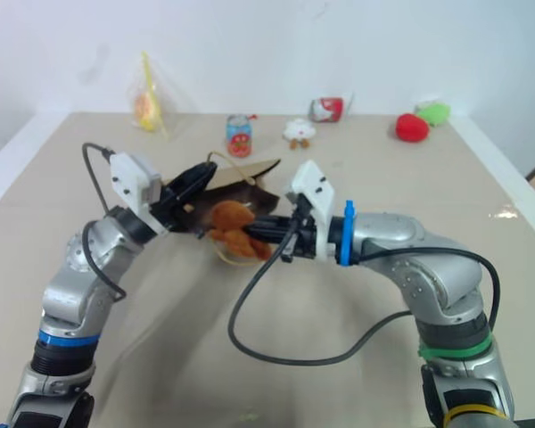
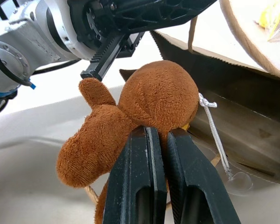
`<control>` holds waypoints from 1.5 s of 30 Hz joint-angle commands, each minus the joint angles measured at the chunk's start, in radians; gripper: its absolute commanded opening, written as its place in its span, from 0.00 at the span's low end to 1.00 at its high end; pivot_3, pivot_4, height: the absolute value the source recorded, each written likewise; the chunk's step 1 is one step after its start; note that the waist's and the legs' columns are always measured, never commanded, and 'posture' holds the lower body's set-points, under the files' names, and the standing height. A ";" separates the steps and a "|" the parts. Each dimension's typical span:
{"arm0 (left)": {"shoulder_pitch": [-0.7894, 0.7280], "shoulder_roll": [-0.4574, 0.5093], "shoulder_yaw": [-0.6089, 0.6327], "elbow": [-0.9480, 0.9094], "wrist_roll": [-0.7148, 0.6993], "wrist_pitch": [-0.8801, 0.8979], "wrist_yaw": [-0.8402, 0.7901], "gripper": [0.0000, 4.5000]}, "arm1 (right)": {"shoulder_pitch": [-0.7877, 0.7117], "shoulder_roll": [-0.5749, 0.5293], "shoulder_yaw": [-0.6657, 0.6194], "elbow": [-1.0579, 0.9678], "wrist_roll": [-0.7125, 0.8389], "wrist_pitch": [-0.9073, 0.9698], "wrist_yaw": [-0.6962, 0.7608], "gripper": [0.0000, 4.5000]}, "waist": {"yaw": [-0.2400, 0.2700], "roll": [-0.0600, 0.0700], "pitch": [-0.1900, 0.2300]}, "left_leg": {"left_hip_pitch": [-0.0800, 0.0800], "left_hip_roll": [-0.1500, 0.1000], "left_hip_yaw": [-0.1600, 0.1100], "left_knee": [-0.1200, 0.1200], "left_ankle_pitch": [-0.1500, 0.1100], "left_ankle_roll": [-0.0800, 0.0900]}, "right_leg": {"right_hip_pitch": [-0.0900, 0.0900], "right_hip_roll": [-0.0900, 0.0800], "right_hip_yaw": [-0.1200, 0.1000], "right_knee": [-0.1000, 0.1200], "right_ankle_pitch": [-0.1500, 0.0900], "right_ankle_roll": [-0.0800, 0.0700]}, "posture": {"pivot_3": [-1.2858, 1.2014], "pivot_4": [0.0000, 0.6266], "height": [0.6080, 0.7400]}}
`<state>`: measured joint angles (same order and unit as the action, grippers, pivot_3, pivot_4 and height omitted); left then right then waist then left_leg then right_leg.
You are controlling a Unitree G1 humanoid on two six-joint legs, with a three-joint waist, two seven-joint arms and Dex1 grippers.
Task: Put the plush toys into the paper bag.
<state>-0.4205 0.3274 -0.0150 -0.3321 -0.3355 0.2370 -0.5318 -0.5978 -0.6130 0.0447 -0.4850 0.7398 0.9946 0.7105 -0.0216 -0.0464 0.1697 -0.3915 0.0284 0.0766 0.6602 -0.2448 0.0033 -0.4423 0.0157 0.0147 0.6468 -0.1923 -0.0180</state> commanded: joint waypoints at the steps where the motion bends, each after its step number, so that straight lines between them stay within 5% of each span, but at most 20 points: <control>1: -0.009 0.004 0.002 -0.047 -0.014 -0.014 -0.014 0.00 | -0.078 0.058 0.085 0.064 -0.078 -0.071 -0.011 0.02 | -0.002 0.000 0.000 | 0.000 0.000 0.000 0.000 0.000 0.000 | 0.000 0.000 0.000 0.000 0.000 0.000 | 0.52 0.24 1.00; 15: -0.006 -0.018 -0.019 -0.073 -0.018 -0.006 -0.013 0.00 | -0.179 0.183 0.229 0.274 -0.282 -0.161 -0.043 0.02 | -0.001 0.000 0.000 | 0.000 0.001 0.000 0.000 0.000 0.001 | -0.001 0.000 0.000 0.000 0.000 0.000 | 0.52 0.24 1.00; 38: -0.013 -0.061 -0.046 -0.073 0.007 -0.012 0.021 0.00 | -0.249 0.405 0.264 0.489 -0.539 -0.341 -0.189 0.02 | -0.002 0.000 0.000 | -0.001 0.000 0.001 -0.001 0.000 0.001 | -0.002 0.000 0.000 0.000 0.000 -0.001 | 0.52 0.24 1.00; 41: -0.019 -0.060 -0.043 -0.061 0.010 -0.013 0.022 0.00 | -0.248 0.422 0.238 0.493 -0.533 -0.344 -0.194 0.30 | -0.002 0.000 0.000 | -0.002 0.000 0.001 0.000 0.000 0.001 | -0.002 -0.001 0.000 0.000 0.000 -0.001 | 0.52 0.24 1.00; 43: -0.023 -0.059 -0.040 -0.051 0.012 -0.014 0.022 0.00 | -0.252 0.422 0.229 0.472 -0.526 -0.338 -0.185 0.35 | -0.002 0.000 0.000 | -0.002 0.000 0.001 -0.001 0.000 0.001 | -0.002 -0.001 0.000 0.000 0.000 -0.001 | 0.52 0.24 1.00; 44: -0.024 -0.059 -0.039 -0.047 0.012 -0.013 0.023 0.00 | -0.252 0.417 0.230 0.460 -0.526 -0.337 -0.180 0.49 | -0.002 0.000 0.000 | -0.002 0.000 0.001 -0.001 0.000 0.001 | -0.002 0.000 0.000 0.000 0.000 -0.001 | 0.52 0.24 1.00; 45: -0.027 -0.058 -0.038 -0.041 0.014 -0.014 0.024 0.00 | -0.251 0.406 0.229 0.439 -0.522 -0.331 -0.169 0.53 | -0.002 0.000 0.000 | -0.001 0.000 0.000 -0.001 0.000 0.001 | -0.002 0.000 0.000 0.000 0.000 -0.001 | 0.52 0.24 1.00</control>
<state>-0.4165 0.2745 -0.0438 -0.3561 -0.3214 0.2428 -0.5017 -0.8376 -0.1970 0.2976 0.0121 0.2112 0.6575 0.5229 -0.0235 -0.0463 0.1697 -0.3930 0.0287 0.0769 0.6597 -0.2449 0.0039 -0.4440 0.0154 0.0145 0.6470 -0.1921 -0.0187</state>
